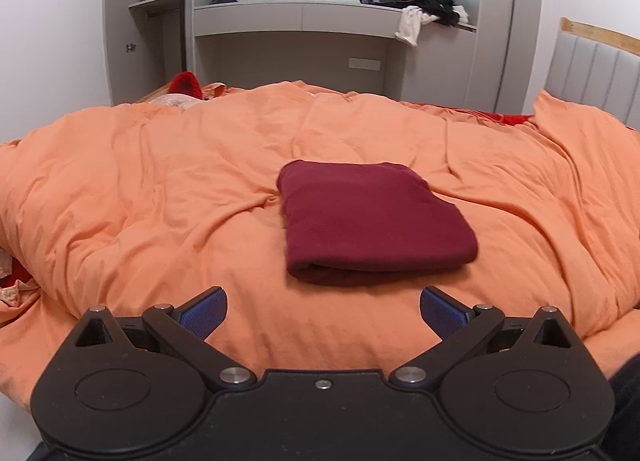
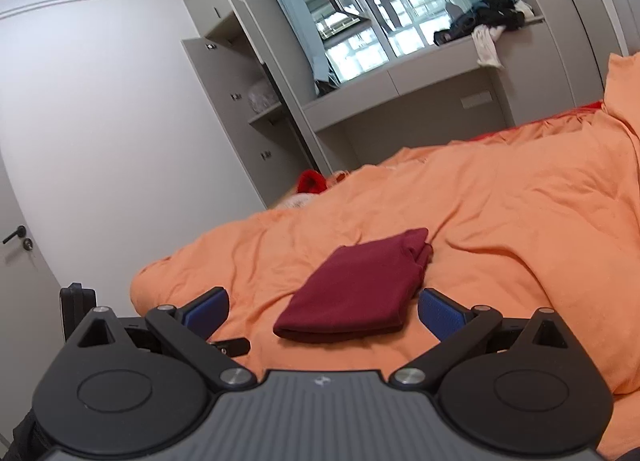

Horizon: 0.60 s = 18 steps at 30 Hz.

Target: Fold small clothes

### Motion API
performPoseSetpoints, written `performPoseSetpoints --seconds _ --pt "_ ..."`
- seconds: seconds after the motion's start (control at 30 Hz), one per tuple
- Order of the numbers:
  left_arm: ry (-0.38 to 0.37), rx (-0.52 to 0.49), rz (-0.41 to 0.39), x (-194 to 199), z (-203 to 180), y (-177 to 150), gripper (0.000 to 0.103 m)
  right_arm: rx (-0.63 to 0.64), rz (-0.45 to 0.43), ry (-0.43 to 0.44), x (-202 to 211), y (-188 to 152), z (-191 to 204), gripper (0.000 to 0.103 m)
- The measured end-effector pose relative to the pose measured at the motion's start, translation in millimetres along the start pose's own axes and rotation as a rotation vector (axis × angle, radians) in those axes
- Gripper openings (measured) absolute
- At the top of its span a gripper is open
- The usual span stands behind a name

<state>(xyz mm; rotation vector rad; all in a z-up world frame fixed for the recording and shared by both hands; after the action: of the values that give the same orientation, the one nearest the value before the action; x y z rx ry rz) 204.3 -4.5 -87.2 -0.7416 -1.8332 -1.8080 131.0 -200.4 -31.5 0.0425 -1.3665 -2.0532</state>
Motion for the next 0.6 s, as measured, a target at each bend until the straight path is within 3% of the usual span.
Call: performPoseSetpoints --seconds 0.23,0.47,0.6 --pt "-0.021 -0.004 -0.003 6 -6 1 0.102 -0.097 0.041 -0.017 -7 1 -18 0.103" --pt "-0.019 0.005 0.004 -2 -10 4 0.102 0.002 0.061 -0.080 -20 2 -20 0.103" --pt "-0.009 0.005 0.017 -10 -8 5 0.102 -0.025 0.055 -0.072 -25 2 -25 0.103"
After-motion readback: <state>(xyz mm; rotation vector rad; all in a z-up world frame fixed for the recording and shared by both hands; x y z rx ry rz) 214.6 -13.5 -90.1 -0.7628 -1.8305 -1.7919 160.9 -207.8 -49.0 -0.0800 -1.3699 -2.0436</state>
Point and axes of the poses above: each gripper's, at about its wrist camera, not at the fingertips, and x roughly against the way its jaws point, z to its left, y to its top, the point moved 10 cm from there along -x, roughly the way its jaws point, and after that the axes turned 3 degrees about z, right-handed, at the moved point
